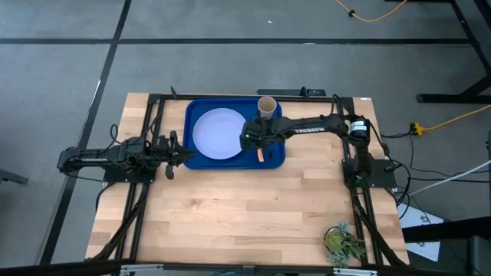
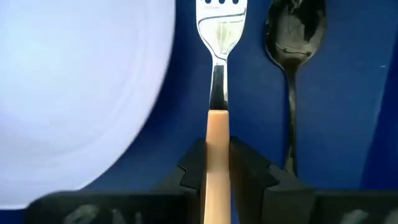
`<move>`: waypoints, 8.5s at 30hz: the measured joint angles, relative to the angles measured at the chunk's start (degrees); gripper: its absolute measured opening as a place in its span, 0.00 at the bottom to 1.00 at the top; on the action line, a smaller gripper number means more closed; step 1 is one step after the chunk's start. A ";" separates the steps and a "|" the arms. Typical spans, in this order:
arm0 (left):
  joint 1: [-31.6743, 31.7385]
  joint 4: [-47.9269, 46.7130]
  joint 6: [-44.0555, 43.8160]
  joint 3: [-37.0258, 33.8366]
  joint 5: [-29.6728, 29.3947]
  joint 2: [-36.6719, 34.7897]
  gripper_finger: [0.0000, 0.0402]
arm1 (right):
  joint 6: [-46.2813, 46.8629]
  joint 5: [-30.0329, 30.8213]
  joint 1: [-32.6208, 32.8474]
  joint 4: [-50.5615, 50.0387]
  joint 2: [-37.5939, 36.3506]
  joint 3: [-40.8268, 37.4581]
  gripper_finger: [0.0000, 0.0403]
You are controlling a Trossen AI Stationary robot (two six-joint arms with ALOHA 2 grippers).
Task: Pick and place plate/cup/fork/spoon on tray
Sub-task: Put the yellow fork on the tray, then adjust the black spoon
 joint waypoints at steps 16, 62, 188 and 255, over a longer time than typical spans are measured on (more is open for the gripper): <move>0.02 0.01 0.01 0.00 0.00 0.00 0.16 | -2.81 -2.52 -2.41 4.45 4.96 -0.02 0.15; -0.01 0.00 -0.01 0.00 0.00 0.00 0.16 | -1.28 -2.33 -2.17 1.57 5.01 -0.02 0.18; -0.01 0.00 0.02 0.02 0.20 -0.07 0.16 | -52.24 -0.29 23.10 42.88 -76.90 -74.72 0.27; -0.01 0.00 -0.01 0.02 0.18 -0.05 0.16 | -66.12 -0.15 -0.48 15.63 -7.58 -21.04 0.27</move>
